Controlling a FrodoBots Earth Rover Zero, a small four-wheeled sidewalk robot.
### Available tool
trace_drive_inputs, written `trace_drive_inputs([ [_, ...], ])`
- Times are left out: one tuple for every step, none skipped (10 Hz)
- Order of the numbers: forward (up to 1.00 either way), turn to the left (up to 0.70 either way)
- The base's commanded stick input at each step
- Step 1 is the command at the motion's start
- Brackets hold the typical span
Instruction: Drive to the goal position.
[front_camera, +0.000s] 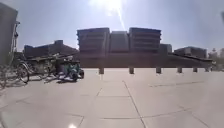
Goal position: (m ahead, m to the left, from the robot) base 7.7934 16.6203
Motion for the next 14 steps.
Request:
trace_drive_inputs([
  [1.00, 0.00],
  [1.00, 0.00],
  [1.00, 0.00],
  [1.00, 0.00],
  [1.00, 0.00],
  [1.00, 0.00],
  [1.00, 0.00],
  [1.00, 0.00],
  [1.00, 0.00],
  [1.00, 0.00],
  [1.00, 0.00],
  [1.00, 0.00],
  [1.00, 0.05],
  [1.00, 0.12],
])
